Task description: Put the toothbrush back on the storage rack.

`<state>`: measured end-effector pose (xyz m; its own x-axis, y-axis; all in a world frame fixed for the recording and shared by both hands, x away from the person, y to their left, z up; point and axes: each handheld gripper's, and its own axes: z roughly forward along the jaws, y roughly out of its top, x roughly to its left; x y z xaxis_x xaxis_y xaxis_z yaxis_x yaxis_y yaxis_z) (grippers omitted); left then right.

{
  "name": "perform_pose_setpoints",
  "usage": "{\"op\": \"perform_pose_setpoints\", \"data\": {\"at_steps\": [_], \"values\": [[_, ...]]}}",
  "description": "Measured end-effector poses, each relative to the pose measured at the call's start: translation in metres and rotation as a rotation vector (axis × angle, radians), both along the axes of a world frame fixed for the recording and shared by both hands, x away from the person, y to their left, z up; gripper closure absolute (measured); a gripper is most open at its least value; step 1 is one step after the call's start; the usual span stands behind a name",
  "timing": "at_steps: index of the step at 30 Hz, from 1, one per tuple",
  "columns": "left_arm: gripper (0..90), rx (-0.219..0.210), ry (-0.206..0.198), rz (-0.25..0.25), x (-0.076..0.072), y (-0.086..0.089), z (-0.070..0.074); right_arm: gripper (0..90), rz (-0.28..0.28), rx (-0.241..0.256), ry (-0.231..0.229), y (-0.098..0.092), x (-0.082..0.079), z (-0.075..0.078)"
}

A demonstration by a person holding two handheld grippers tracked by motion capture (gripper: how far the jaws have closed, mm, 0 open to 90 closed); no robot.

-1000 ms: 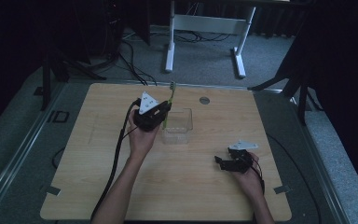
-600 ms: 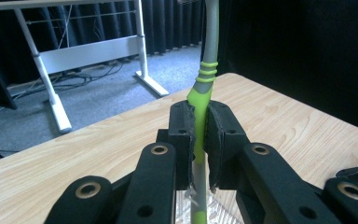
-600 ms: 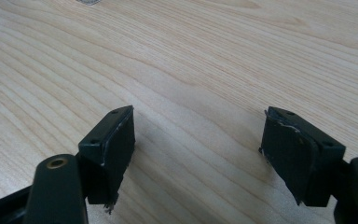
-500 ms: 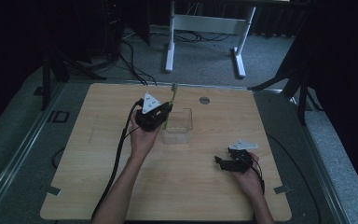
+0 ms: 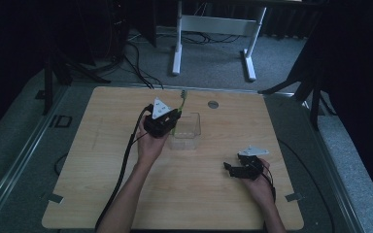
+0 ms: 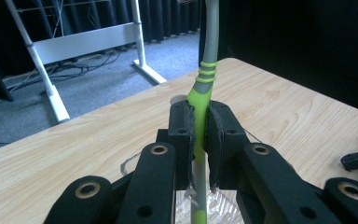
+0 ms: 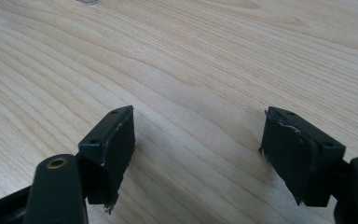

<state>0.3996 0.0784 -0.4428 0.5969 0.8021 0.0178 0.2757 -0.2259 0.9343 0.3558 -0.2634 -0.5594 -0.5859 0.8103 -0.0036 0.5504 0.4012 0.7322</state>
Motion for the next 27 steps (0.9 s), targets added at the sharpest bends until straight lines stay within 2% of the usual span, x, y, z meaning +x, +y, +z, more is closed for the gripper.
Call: {"op": "perform_pose_setpoints", "data": {"at_steps": [18, 25, 27], "values": [[80.1, 0.053, 0.056, -0.024, 0.002, -0.007, -0.015, 25.6, -0.001, 0.001, 0.001, 0.000, 0.000, 0.000], [78.3, 0.070, 0.079, -0.040, 0.001, -0.008, -0.019, 25.6, 0.000, 0.000, 0.000, 0.000, 0.000, 0.000], [74.5, 0.068, 0.082, -0.041, 0.001, -0.007, -0.020, 25.6, 0.000, 0.000, 0.000, 0.000, 0.000, 0.000]]}}
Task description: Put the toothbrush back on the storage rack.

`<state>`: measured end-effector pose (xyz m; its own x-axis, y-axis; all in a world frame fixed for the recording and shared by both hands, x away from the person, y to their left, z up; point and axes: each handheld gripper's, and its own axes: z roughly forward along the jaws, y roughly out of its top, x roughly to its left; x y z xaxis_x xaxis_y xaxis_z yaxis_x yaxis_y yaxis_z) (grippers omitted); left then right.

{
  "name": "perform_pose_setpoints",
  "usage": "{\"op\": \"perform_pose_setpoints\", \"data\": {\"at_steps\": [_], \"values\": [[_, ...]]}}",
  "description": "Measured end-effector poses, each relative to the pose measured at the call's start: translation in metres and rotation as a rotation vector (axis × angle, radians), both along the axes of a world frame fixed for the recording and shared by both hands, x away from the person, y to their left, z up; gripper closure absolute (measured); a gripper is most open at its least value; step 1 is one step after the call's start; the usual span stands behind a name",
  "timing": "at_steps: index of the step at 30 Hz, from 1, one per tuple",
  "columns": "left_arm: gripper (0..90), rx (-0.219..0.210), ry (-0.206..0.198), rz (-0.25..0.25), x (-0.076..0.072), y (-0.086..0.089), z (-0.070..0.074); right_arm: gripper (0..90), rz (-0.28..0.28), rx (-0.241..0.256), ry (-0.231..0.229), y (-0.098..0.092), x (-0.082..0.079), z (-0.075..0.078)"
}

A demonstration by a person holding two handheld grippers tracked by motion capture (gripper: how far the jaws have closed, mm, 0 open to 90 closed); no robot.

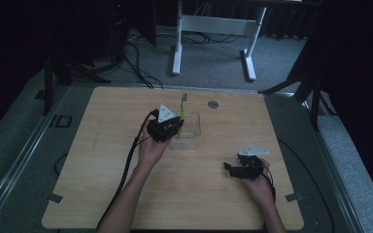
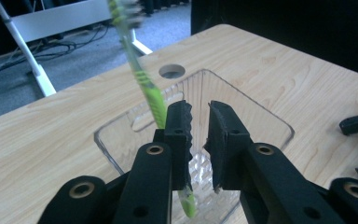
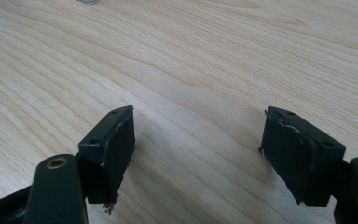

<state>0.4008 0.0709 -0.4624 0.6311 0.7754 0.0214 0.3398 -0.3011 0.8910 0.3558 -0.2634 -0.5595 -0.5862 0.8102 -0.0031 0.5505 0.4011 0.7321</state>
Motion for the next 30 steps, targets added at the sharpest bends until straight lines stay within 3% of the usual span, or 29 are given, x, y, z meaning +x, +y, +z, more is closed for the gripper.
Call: {"op": "perform_pose_setpoints", "data": {"at_steps": [10, 16, 24, 30], "values": [[65.1, -0.018, -0.021, 0.025, -0.007, 0.007, 0.002, 25.6, 0.000, 0.000, 0.000, 0.000, 0.000, 0.000], [54.8, -0.031, -0.042, 0.097, -0.013, 0.023, 0.004, 25.6, 0.001, -0.001, -0.001, 0.000, 0.000, 0.000], [45.5, -0.027, 0.005, 0.191, -0.017, 0.057, -0.009, 25.6, 0.000, 0.001, 0.000, 0.000, 0.000, 0.000], [39.9, 0.015, 0.080, 0.274, -0.019, 0.082, -0.037, 25.6, 0.000, 0.000, -0.001, 0.000, 0.000, 0.000]]}}
